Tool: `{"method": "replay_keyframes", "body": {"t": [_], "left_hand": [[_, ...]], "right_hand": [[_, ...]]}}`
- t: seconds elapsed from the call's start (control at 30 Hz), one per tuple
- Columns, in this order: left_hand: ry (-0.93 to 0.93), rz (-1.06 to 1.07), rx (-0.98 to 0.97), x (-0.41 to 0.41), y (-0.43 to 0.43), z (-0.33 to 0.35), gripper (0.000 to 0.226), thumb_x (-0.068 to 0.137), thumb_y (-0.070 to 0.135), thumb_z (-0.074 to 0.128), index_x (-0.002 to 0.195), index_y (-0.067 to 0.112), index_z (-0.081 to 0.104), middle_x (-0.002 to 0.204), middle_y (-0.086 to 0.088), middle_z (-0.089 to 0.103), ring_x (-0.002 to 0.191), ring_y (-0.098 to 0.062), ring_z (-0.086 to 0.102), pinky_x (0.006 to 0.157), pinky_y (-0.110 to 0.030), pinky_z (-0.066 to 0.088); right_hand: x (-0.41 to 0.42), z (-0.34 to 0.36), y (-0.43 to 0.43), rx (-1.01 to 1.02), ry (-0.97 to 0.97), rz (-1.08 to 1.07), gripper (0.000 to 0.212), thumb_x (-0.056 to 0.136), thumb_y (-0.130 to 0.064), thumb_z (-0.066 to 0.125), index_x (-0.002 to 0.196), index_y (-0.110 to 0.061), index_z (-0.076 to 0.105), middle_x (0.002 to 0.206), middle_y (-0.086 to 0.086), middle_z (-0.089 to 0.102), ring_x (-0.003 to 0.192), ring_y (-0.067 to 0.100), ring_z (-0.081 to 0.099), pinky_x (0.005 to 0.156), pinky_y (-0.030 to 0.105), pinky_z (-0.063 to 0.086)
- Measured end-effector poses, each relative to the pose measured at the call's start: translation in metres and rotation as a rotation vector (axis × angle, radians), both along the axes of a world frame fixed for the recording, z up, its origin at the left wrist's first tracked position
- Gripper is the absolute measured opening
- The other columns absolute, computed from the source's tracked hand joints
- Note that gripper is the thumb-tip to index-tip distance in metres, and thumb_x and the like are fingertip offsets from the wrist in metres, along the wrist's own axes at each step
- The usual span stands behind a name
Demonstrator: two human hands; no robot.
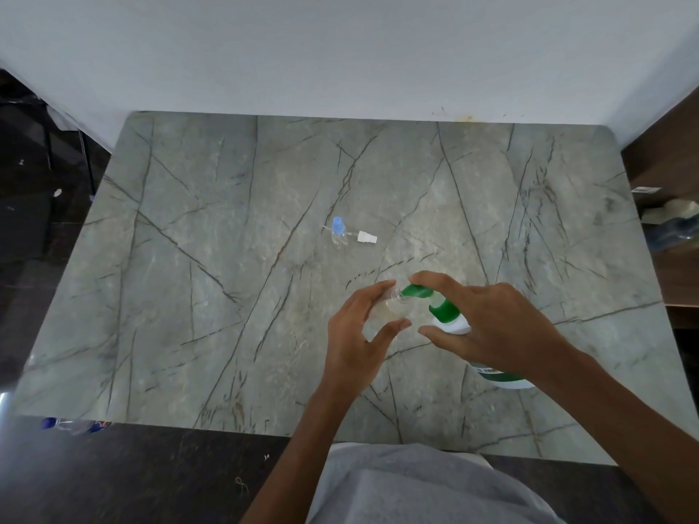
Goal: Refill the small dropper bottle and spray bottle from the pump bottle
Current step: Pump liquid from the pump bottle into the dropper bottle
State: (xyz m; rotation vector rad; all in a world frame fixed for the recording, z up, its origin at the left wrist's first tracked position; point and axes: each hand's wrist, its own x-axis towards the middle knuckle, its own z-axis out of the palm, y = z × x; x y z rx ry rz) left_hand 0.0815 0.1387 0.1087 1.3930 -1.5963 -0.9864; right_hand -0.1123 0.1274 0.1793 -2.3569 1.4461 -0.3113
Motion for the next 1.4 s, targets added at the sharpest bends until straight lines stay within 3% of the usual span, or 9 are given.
{"method": "replay_keyframes", "body": {"t": [0.1, 0.23, 0.43, 0.53, 0.63, 0.8, 1.0, 1.2, 1.4], "left_hand": [[-0.003, -0.011, -0.003, -0.001, 0.0, 0.001, 0.047, 0.082, 0.04, 0.072, 0.125, 0.034, 0.053, 0.116, 0.026, 0.058, 0.108, -0.002, 0.061, 0.089, -0.031, 0.056], [-0.015, -0.032, -0.001, -0.001, 0.001, -0.001, 0.049, 0.081, 0.029, 0.075, 0.126, 0.029, 0.056, 0.116, 0.027, 0.057, 0.108, 0.001, 0.06, 0.09, -0.026, 0.054], [-0.004, -0.018, -0.005, -0.002, 0.002, 0.0, 0.049, 0.082, 0.042, 0.07, 0.126, 0.032, 0.053, 0.115, 0.028, 0.057, 0.106, 0.0, 0.061, 0.088, -0.026, 0.055], [-0.009, -0.016, -0.001, 0.0, 0.002, 0.0, 0.05, 0.082, 0.041, 0.07, 0.128, 0.033, 0.052, 0.118, 0.027, 0.057, 0.109, -0.001, 0.061, 0.089, -0.029, 0.056], [-0.021, -0.015, -0.003, 0.001, 0.003, 0.001, 0.054, 0.083, 0.038, 0.072, 0.132, 0.034, 0.049, 0.121, 0.025, 0.056, 0.111, 0.001, 0.059, 0.092, -0.028, 0.054], [-0.04, -0.018, -0.019, -0.001, 0.004, 0.002, 0.052, 0.083, 0.036, 0.073, 0.131, 0.028, 0.054, 0.121, 0.013, 0.062, 0.109, -0.001, 0.061, 0.09, -0.03, 0.055], [-0.01, -0.007, -0.025, -0.001, 0.006, 0.003, 0.048, 0.082, 0.047, 0.068, 0.125, 0.034, 0.054, 0.116, 0.026, 0.058, 0.106, -0.001, 0.062, 0.088, -0.026, 0.055], [-0.015, -0.001, -0.042, 0.001, 0.002, 0.005, 0.048, 0.08, 0.045, 0.071, 0.123, 0.031, 0.056, 0.114, 0.02, 0.062, 0.105, -0.003, 0.063, 0.086, -0.024, 0.055], [-0.043, -0.01, -0.066, 0.0, 0.001, 0.007, 0.048, 0.079, 0.046, 0.072, 0.123, 0.031, 0.056, 0.113, 0.026, 0.059, 0.103, -0.001, 0.062, 0.085, -0.017, 0.053]], "right_hand": [[-0.001, -0.002, 0.0, -0.027, -0.015, -0.01, 0.065, 0.073, -0.044, 0.074, 0.126, -0.027, 0.04, 0.07, -0.004, 0.068, 0.042, -0.003, 0.033, 0.05, 0.008, 0.035], [-0.002, -0.004, 0.0, -0.043, -0.033, -0.015, 0.06, 0.072, -0.042, 0.076, 0.121, -0.027, 0.044, 0.069, -0.003, 0.068, 0.047, -0.001, 0.041, 0.049, 0.013, 0.041], [-0.003, -0.001, 0.0, 0.0, 0.024, -0.009, 0.068, 0.076, -0.05, 0.069, 0.132, -0.032, 0.033, 0.075, -0.004, 0.07, 0.045, 0.001, 0.04, 0.05, 0.014, 0.041], [-0.002, 0.001, 0.001, 0.018, 0.033, -0.011, 0.073, 0.076, -0.052, 0.067, 0.135, -0.032, 0.029, 0.079, -0.005, 0.07, 0.041, -0.001, 0.034, 0.05, 0.012, 0.04], [-0.001, 0.001, 0.002, 0.037, 0.018, -0.009, 0.069, 0.077, -0.052, 0.067, 0.132, -0.033, 0.029, 0.078, -0.005, 0.069, 0.045, 0.001, 0.04, 0.051, 0.013, 0.041], [-0.001, 0.0, 0.003, -0.016, -0.032, -0.021, 0.06, 0.075, -0.047, 0.07, 0.124, -0.028, 0.041, 0.068, -0.006, 0.066, 0.043, -0.001, 0.038, 0.052, 0.001, 0.027], [0.0, 0.003, 0.002, -0.008, -0.015, 0.0, 0.062, 0.076, -0.05, 0.068, 0.127, -0.03, 0.037, 0.075, -0.004, 0.07, 0.047, 0.001, 0.043, 0.05, 0.012, 0.04], [-0.001, 0.007, 0.003, -0.019, 0.029, 0.005, 0.066, 0.076, -0.054, 0.066, 0.131, -0.032, 0.036, 0.07, -0.008, 0.066, 0.039, -0.002, 0.028, 0.049, 0.002, 0.025], [-0.002, 0.005, 0.002, -0.012, 0.004, 0.0, 0.066, 0.076, -0.051, 0.068, 0.129, -0.032, 0.035, 0.073, -0.007, 0.069, 0.044, 0.002, 0.045, 0.05, 0.01, 0.041]]}}
